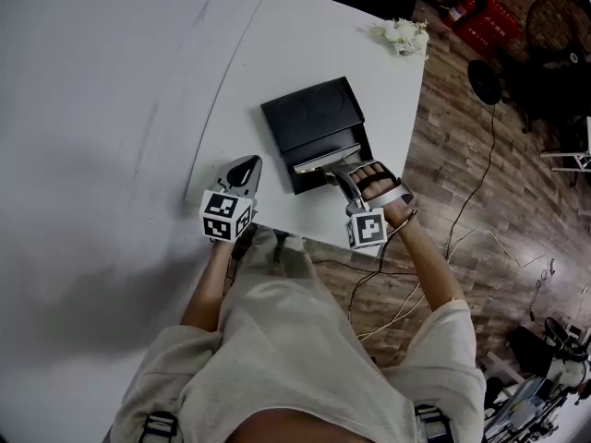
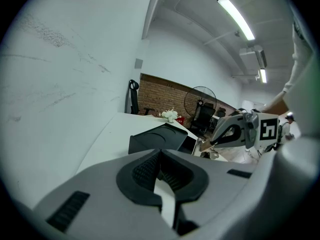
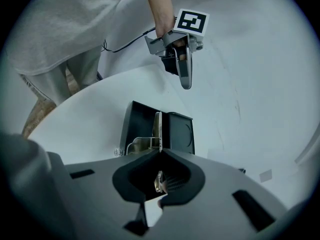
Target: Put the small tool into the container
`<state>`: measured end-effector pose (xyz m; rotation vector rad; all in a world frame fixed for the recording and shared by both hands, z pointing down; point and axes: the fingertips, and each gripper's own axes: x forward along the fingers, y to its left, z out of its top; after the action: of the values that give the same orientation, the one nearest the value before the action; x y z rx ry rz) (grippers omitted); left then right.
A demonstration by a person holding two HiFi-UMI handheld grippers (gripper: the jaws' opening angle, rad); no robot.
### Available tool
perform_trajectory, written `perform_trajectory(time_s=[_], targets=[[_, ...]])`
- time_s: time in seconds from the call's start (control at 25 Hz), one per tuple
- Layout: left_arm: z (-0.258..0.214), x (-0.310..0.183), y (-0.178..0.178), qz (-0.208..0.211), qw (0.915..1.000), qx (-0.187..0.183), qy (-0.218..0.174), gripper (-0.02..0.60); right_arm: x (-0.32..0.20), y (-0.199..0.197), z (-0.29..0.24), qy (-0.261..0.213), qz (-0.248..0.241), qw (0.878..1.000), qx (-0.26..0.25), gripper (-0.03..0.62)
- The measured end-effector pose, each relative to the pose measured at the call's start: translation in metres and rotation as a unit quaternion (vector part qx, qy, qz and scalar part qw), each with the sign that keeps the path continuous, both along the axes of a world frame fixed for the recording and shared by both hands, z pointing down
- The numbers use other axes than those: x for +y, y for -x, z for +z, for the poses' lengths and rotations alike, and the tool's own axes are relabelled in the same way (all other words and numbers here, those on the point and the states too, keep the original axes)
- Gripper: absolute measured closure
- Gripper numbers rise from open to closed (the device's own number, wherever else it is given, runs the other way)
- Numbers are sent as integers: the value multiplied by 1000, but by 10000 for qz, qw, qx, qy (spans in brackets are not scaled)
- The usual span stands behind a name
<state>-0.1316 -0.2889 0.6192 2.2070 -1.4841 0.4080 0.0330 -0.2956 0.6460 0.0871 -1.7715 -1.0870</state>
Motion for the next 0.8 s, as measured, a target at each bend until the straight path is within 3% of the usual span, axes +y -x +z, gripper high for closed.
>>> perform_trajectory(time_s=[0.8], targets=[[8, -8, 15, -271, 9995, 9, 128, 571, -33, 15, 32, 230, -36, 9996, 138, 586]])
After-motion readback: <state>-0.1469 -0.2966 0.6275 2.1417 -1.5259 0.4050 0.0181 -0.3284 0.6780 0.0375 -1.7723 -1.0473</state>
